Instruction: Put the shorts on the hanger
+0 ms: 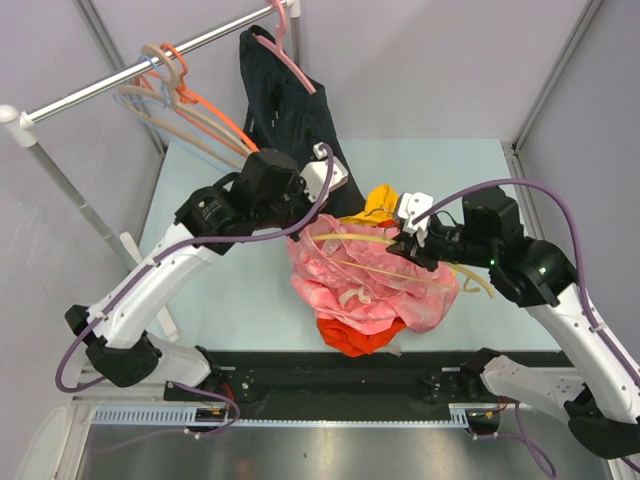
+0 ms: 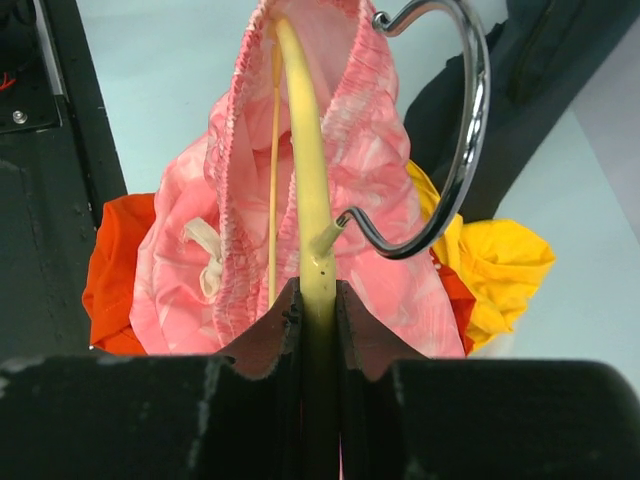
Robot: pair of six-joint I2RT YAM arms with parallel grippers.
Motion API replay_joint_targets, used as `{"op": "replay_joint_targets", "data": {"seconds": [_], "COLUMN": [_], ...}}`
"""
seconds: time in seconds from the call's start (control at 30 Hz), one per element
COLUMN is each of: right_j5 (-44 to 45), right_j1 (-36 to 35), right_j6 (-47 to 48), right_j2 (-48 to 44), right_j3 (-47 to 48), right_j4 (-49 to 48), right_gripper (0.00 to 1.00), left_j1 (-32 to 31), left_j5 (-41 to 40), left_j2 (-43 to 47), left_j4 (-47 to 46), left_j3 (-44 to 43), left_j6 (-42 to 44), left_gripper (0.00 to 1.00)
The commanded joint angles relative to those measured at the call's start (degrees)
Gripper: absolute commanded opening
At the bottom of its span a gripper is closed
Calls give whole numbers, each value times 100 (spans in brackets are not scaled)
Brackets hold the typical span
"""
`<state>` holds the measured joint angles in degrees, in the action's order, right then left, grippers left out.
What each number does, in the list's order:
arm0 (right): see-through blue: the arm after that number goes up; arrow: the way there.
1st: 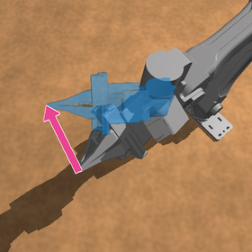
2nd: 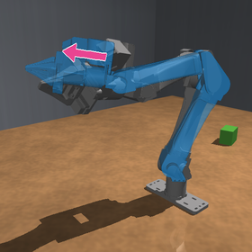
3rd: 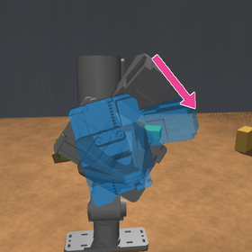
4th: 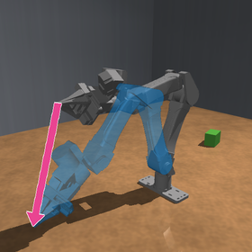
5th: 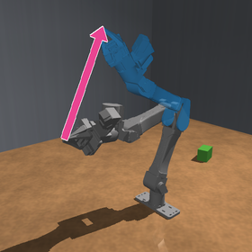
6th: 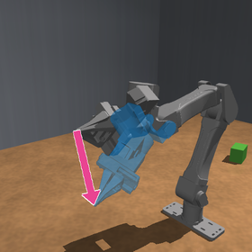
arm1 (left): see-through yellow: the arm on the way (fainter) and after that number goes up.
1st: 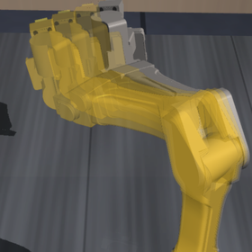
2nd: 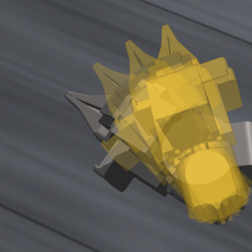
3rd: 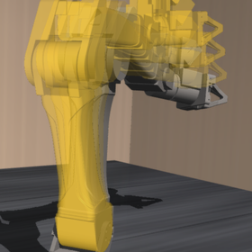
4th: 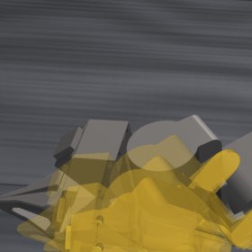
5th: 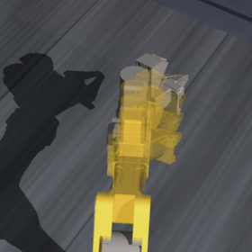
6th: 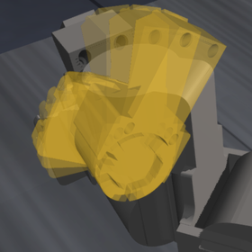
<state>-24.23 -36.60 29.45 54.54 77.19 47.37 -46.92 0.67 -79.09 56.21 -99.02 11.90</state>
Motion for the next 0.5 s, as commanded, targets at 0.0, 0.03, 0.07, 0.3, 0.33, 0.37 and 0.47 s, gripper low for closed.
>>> {"op": "replay_joint_targets", "data": {"seconds": [0.0,0.03,0.07,0.3,0.33,0.37,0.47], "right_j5": [-204,-222,-240,-469,-469,-477,-486], "right_j1": [-233,-277,-338,-418,-409,-418,-418], "right_j6": [271,341,403,588,579,562,509], "right_j2": [118,118,127,153,153,153,162], "right_j3": [-46,-72,-90,-274,-301,-327,-380], "right_j4": [-624,-598,-572,-632,-694,-825,-1019], "right_gripper": [0,0,0,0,0,0,0], "left_j1": [-98,-98,-98,-116,-142,-151,-151], "left_j5": [109,92,100,434,495,705,1188], "left_j2": [-62,-71,-89,-186,-168,-168,-72], "left_j4": [-242,-259,-294,-417,-435,-435,-322], "left_j3": [-267,-267,-275,-267,-223,-197,-109], "left_j6": [-179,-188,-197,-232,-206,-180,31], "left_gripper": [0,0,0,0,0,0,9]}}
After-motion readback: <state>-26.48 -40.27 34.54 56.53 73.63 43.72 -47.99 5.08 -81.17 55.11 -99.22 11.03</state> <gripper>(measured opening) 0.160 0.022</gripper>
